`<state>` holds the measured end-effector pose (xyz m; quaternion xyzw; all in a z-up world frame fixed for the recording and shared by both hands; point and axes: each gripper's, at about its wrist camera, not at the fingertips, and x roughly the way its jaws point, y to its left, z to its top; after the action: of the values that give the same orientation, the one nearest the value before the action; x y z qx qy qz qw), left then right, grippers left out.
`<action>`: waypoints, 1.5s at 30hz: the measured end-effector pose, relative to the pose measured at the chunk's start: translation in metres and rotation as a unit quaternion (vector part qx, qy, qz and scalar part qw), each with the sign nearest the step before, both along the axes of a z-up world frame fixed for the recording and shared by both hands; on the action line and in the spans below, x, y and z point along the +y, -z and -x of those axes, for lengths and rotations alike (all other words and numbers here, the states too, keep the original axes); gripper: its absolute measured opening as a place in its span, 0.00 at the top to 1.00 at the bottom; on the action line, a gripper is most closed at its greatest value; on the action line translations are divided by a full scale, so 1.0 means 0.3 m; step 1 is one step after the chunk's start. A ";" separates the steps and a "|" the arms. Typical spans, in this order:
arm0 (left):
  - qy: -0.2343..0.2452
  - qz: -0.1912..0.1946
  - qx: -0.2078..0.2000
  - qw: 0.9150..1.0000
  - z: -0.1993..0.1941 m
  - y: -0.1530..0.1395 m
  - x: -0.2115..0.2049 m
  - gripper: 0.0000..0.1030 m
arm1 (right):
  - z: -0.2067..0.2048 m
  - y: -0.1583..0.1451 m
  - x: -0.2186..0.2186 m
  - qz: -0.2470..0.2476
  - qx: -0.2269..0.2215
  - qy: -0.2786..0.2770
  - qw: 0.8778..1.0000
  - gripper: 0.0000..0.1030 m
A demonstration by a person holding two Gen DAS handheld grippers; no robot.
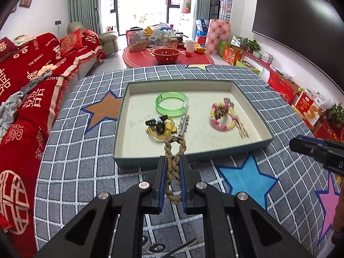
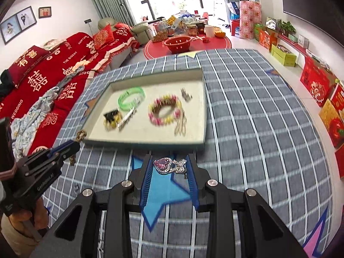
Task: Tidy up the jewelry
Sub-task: 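Lower the braided bracelet and heart charm into the tray and open both tools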
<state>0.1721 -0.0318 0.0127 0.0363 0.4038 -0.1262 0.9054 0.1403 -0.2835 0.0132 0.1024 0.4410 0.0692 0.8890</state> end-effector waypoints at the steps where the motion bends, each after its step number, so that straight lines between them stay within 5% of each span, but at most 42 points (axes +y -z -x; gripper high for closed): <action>1: -0.002 -0.001 -0.001 1.000 -0.011 -0.002 0.002 0.76 | -0.021 -0.008 -0.001 -0.002 -0.001 -0.001 1.000 0.67; 11: -0.009 -0.013 -0.001 1.000 -0.148 -0.008 -0.031 0.76 | -0.196 -0.015 -0.016 -0.022 0.011 0.001 1.000 0.67; 24: -0.022 -0.034 0.026 0.999 -0.308 0.102 -0.083 0.76 | -0.370 0.106 -0.012 -0.027 0.049 0.014 0.998 0.67; 45: -0.014 -0.083 -0.001 0.996 -0.310 0.134 -0.142 0.76 | -0.428 0.227 0.017 -0.003 0.067 0.016 0.998 0.67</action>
<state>0.2650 -0.0745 -0.0276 0.1054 0.4120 -0.0797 0.9015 0.2685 -0.2784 -0.0547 0.1166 0.4981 0.0496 0.8578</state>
